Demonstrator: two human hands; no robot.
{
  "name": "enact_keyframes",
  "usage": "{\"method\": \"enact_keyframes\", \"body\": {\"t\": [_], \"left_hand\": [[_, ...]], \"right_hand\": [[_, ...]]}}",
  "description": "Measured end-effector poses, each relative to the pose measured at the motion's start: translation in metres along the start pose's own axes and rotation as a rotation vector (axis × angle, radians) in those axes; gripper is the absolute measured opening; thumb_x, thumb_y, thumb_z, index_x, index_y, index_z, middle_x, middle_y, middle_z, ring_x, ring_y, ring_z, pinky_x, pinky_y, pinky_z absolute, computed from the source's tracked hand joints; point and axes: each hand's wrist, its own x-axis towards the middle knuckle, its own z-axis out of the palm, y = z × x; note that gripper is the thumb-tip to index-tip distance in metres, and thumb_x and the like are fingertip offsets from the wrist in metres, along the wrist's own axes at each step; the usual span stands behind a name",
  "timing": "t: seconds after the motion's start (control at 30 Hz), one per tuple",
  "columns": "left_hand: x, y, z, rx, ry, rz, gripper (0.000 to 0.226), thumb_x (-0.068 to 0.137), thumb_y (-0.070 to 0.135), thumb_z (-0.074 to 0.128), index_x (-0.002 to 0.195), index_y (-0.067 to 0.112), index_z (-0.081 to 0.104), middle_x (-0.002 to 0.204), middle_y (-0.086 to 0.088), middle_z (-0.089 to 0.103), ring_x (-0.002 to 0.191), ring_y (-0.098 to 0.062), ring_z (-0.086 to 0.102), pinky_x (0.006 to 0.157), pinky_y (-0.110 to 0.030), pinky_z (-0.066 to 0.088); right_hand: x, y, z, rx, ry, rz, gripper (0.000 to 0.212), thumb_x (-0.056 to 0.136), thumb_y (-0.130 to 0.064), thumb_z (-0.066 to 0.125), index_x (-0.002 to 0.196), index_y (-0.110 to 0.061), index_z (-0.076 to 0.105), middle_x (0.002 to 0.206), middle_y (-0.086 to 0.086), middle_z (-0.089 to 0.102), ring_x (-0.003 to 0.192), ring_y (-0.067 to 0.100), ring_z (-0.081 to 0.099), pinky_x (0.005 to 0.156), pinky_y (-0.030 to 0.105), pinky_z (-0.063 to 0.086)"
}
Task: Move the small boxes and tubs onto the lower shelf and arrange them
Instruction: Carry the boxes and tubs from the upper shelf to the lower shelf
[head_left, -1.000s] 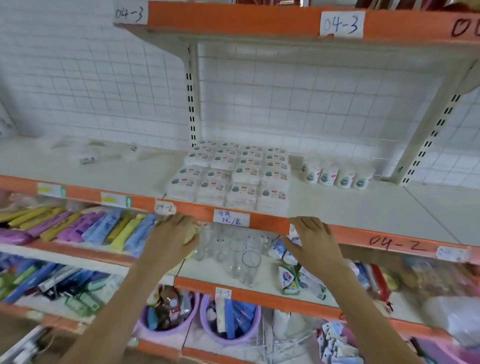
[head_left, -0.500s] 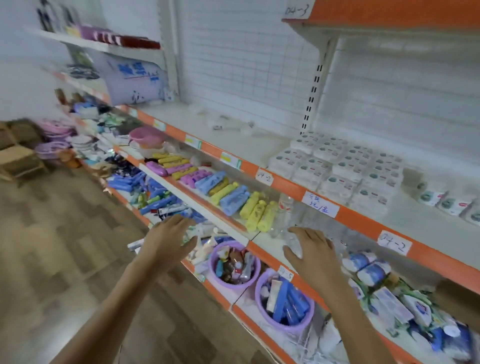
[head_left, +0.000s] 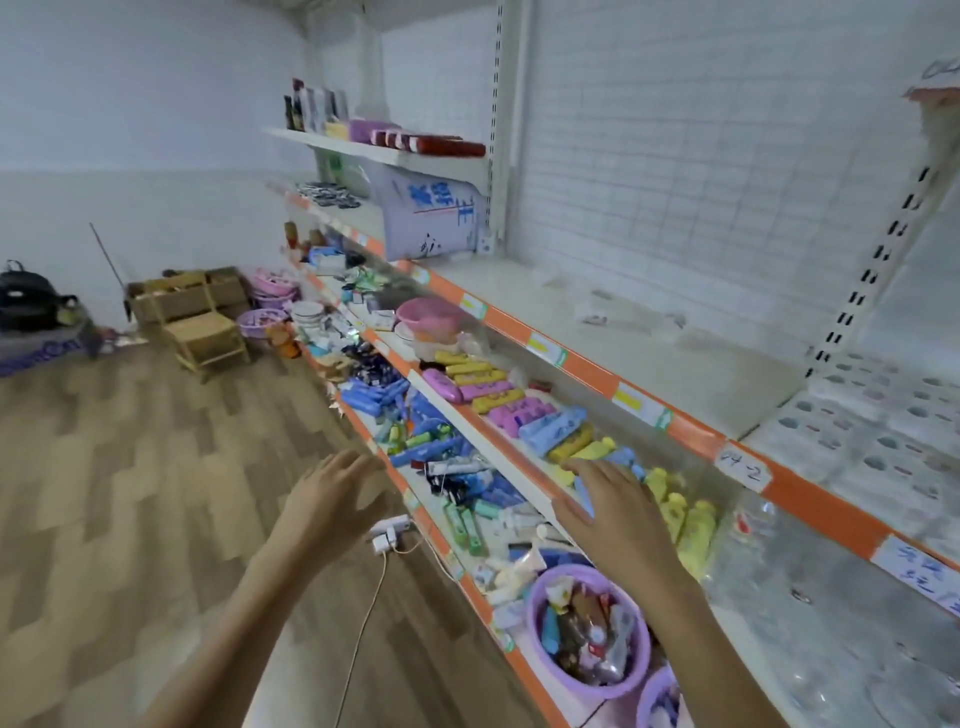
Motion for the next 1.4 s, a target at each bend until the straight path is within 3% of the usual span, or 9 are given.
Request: {"method": "enact_keyframes", "body": {"t": [0.27,0.47,0.67,0.8,1.0,1.17,1.4], "left_hand": [[0.117,-0.071,0.006,0.006,-0.042,0.077,0.037,0.086,0.032,0.059,0.122,0.021,0.057,0.12,0.002,0.059,0.111,-0.018,0.053,0.09,-0.032,0.043],[0.199,-0.09,0.036,-0.027,-0.082,0.167,0.036,0.087,0.033,0.057,0.122,0.022,0.056,0.119,0.004,0.058,0.107,-0.014,0.055,0.083,-0.027,0.043],[0.293,-0.081,0.071,-0.045,-0.093,0.237,0.036,0.09,0.036,0.054,0.123,0.024,0.054,0.12,0.007,0.056,0.107,-0.012,0.054,0.075,-0.02,0.038],[0.359,-0.077,0.091,-0.042,-0.078,0.262,0.033,0.089,0.035,0.055,0.121,0.025,0.055,0.119,0.008,0.055,0.106,-0.009,0.053,0.075,-0.015,0.035],[0.47,-0.053,0.099,-0.02,-0.017,0.281,0.036,0.089,0.033,0.056,0.123,0.023,0.056,0.123,0.006,0.056,0.109,-0.012,0.054,0.082,-0.023,0.04],[0.542,-0.027,0.13,-0.074,-0.039,0.347,0.034,0.087,0.034,0.057,0.115,0.017,0.061,0.114,0.001,0.06,0.105,-0.02,0.057,0.086,-0.029,0.042],[0.616,0.014,0.184,-0.159,-0.144,0.365,0.039,0.087,0.035,0.059,0.122,0.019,0.054,0.113,0.001,0.056,0.102,-0.015,0.056,0.082,-0.028,0.043]], "right_hand": [[0.121,-0.025,0.039,-0.001,0.053,0.083,0.038,0.09,-0.036,0.051,0.125,-0.022,0.05,0.123,-0.003,0.056,0.117,0.019,0.046,0.095,0.03,0.034],[0.182,-0.005,0.053,-0.031,0.048,0.178,0.049,0.084,-0.049,0.042,0.122,-0.02,0.054,0.122,-0.003,0.057,0.115,0.021,0.05,0.094,0.032,0.038],[0.255,0.043,0.059,-0.055,0.112,0.225,0.043,0.083,-0.042,0.047,0.12,-0.022,0.056,0.117,-0.004,0.059,0.11,0.021,0.052,0.09,0.032,0.04],[0.319,0.08,0.063,-0.052,0.171,0.191,0.057,0.075,-0.053,0.033,0.114,-0.021,0.06,0.113,-0.004,0.063,0.107,0.022,0.056,0.088,0.035,0.043],[0.41,0.145,0.043,-0.024,0.193,0.218,0.039,0.087,-0.035,0.055,0.124,-0.022,0.053,0.123,-0.003,0.057,0.116,0.019,0.049,0.096,0.033,0.037],[0.428,0.201,0.03,-0.009,0.239,0.302,0.039,0.088,-0.028,0.055,0.127,-0.02,0.05,0.126,-0.004,0.054,0.118,0.017,0.044,0.097,0.031,0.036],[0.43,0.235,0.035,0.061,0.097,0.372,0.045,0.087,-0.02,0.054,0.131,-0.028,0.044,0.132,-0.012,0.045,0.124,0.009,0.035,0.101,0.025,0.03]]}}
